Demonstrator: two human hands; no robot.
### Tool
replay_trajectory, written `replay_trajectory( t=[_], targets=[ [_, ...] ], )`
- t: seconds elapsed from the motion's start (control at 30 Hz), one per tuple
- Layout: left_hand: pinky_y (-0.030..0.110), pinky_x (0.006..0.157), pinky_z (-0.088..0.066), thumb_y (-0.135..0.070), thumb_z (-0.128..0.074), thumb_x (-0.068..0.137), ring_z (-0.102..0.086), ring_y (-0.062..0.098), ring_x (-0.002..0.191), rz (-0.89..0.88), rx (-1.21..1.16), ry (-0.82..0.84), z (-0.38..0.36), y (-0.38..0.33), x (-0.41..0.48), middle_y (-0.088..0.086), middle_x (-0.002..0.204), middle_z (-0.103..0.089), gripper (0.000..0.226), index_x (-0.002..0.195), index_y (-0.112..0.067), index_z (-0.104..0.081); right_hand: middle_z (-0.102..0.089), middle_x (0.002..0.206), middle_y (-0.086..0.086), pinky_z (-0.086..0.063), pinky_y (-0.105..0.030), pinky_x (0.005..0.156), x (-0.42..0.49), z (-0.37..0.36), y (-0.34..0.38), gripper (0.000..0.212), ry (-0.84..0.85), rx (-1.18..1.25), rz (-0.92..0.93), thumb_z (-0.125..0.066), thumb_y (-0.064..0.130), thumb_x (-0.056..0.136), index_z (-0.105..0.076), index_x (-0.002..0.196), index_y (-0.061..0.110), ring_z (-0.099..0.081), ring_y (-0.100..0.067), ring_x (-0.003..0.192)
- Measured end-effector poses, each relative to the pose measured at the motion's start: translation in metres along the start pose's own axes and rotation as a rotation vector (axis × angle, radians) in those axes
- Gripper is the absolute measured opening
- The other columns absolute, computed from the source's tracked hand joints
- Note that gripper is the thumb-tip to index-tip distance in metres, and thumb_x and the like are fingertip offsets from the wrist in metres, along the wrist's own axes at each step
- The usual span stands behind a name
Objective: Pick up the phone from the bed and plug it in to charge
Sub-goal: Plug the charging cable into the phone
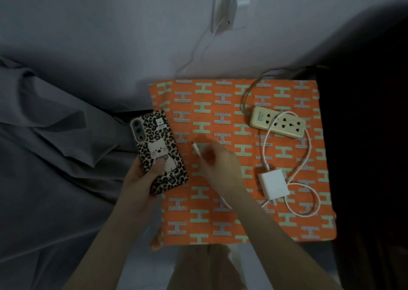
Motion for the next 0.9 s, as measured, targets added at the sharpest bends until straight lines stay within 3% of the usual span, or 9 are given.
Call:
replay_trajectory(
  t=[0.07, 0.17, 0.27, 0.47, 0.6, 0.8, 0.9],
  targets=[
    [0.033, 0.069, -0.061, -0.016, -0.061, 0.083, -0.071, 0.023, 0.102, 0.031, -0.067, 0.003, -0.008, 0.0, 0.001, 0.002, 0.111, -0.075, 0.04, 0.122, -0.018, -0.059, -0.069, 0.08, 0.002, -0.057, -0.039, 0.065, -0.011, 0.012, 0.003, 0.007, 0.027, 0.295, -0.081, -0.065, 0.013, 0.084, -0.063, 0.089, 0.018, -0.066, -0.018, 0.073],
    [0.042, 0.078, -0.062, -0.014, -0.059, 0.088, -0.068, 0.03, 0.108, 0.095, -0.152, -0.074, -0.018, 0.001, 0.007, 0.011, 0.122, -0.069, 0.04, 0.127, -0.012, -0.056, -0.069, 0.066, 0.013, -0.046, -0.015, 0.05, -0.032, 0.037, 0.01, 0.013, -0.015, 0.388, -0.003, -0.067, 0.02, 0.086, -0.07, 0.095, 0.03, -0.062, -0.002, 0.056],
    [0.044, 0.09, -0.057, -0.013, -0.061, 0.086, -0.063, 0.03, 0.115, 0.145, -0.205, -0.12, -0.03, 0.0, 0.011, 0.014, 0.129, -0.064, 0.045, 0.13, -0.008, -0.053, -0.069, 0.062, 0.015, -0.044, -0.021, 0.045, -0.052, 0.055, 0.017, 0.012, -0.094, 0.385, 0.056, -0.07, 0.029, 0.084, -0.076, 0.094, 0.032, -0.058, -0.009, 0.051],
    [0.035, 0.082, -0.06, -0.014, -0.058, 0.089, -0.067, 0.024, 0.107, 0.169, -0.286, -0.119, -0.049, 0.001, 0.007, 0.012, 0.125, -0.066, 0.04, 0.128, -0.008, -0.055, -0.07, 0.069, 0.026, -0.047, -0.01, 0.059, -0.068, 0.056, 0.024, 0.005, -0.14, 0.441, 0.007, -0.076, 0.027, 0.078, -0.076, 0.081, 0.031, -0.066, 0.001, 0.067],
    [0.03, 0.07, -0.063, -0.012, -0.058, 0.089, -0.07, 0.021, 0.1, 0.173, -0.353, -0.113, -0.059, 0.003, 0.002, 0.013, 0.123, -0.067, 0.041, 0.129, -0.005, -0.053, -0.069, 0.068, 0.028, -0.048, -0.01, 0.059, -0.067, 0.053, 0.029, 0.014, -0.126, 0.451, 0.002, -0.074, 0.026, 0.08, -0.071, 0.075, 0.039, -0.067, 0.0, 0.068],
    [0.033, 0.082, -0.059, -0.011, -0.054, 0.092, -0.066, 0.022, 0.109, 0.151, -0.359, -0.129, -0.063, 0.007, -0.001, 0.013, 0.128, -0.064, 0.039, 0.131, -0.007, -0.052, -0.071, 0.065, 0.015, -0.054, -0.027, 0.056, -0.067, 0.054, 0.027, 0.013, -0.146, 0.502, -0.086, -0.073, 0.029, 0.079, -0.072, 0.07, 0.038, -0.064, -0.008, 0.06],
    [0.035, 0.085, -0.058, -0.012, -0.054, 0.093, -0.064, 0.024, 0.113, 0.127, -0.346, -0.137, -0.062, 0.011, -0.003, 0.013, 0.131, -0.062, 0.04, 0.132, -0.009, -0.052, -0.068, 0.058, 0.019, -0.047, -0.012, 0.051, -0.068, 0.053, 0.024, 0.01, -0.153, 0.536, -0.151, -0.073, 0.027, 0.08, -0.073, 0.072, 0.033, -0.062, -0.001, 0.055]
  ],
)
Point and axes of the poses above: each hand's wrist, its own x-axis towards the middle knuckle, its own z-axis out of the back of the hand, y = z × x, the point moved 3 cm from there along x, towards the middle knuckle
